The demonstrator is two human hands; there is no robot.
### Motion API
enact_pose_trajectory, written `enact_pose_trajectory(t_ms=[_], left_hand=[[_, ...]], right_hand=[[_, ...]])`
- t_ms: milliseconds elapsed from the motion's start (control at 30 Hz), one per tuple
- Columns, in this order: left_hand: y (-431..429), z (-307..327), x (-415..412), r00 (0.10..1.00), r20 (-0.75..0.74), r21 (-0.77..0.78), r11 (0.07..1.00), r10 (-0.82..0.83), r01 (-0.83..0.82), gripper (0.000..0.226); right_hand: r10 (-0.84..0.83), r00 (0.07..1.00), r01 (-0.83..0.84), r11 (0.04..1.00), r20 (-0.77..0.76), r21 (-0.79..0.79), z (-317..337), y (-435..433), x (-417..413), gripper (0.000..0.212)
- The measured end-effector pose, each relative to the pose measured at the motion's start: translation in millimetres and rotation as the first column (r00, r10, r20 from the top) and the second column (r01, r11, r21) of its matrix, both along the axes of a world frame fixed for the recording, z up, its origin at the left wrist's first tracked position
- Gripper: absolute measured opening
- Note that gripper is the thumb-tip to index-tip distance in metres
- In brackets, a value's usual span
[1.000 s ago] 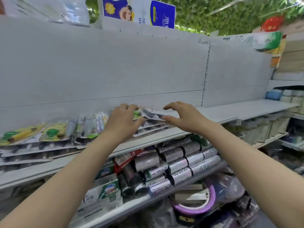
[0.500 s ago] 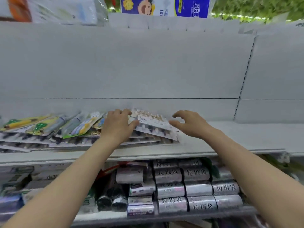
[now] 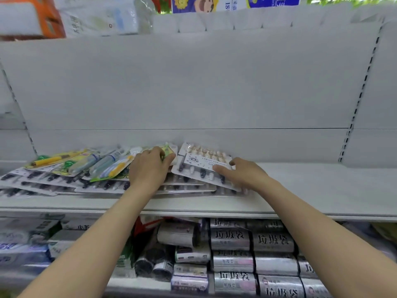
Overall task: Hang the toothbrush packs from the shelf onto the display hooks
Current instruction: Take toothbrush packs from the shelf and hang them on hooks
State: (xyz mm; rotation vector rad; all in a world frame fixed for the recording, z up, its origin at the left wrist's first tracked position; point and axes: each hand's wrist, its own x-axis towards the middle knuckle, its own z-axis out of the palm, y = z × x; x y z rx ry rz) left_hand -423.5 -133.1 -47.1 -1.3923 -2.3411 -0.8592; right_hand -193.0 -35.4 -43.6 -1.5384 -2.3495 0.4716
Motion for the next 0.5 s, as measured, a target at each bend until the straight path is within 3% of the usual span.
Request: enact_pose_trajectory(t_ms=[133, 300, 400, 500], left_hand=[[2.7, 0.6, -7.0, 0.998, 0.016, -0.008, 0.999, 0.054, -0.054, 0.049], [7.5, -0.5, -17.7, 0.996, 0.071, 0.006, 0.999, 0.052, -0.052, 0.045], [9.4, -0.8, -25.0, 0.993, 0.108, -0.014, 0.999, 0.047, -0.046, 0.044], [9.8, 2.2, -30.5, 0.993, 0.111, -0.046, 0.998, 0.039, -0.034, 0.044]], right_hand=[[-0.012, 1.000, 0.012, 0.998, -0.001, -0.056, 0.5, 2.2, -7.7, 0.083], [-0.018, 0.994, 0.005, 0.994, -0.110, -0.113, 2.8, 3.1, -10.8, 0.091], [-0.028, 0.966, -0.012, 0.988, -0.255, -0.153, 2.2, 7.5, -15.2, 0.102], [-0.065, 0.876, -0.011, 0.988, -0.479, -0.155, 2.4, 8.4, -18.1, 0.117]])
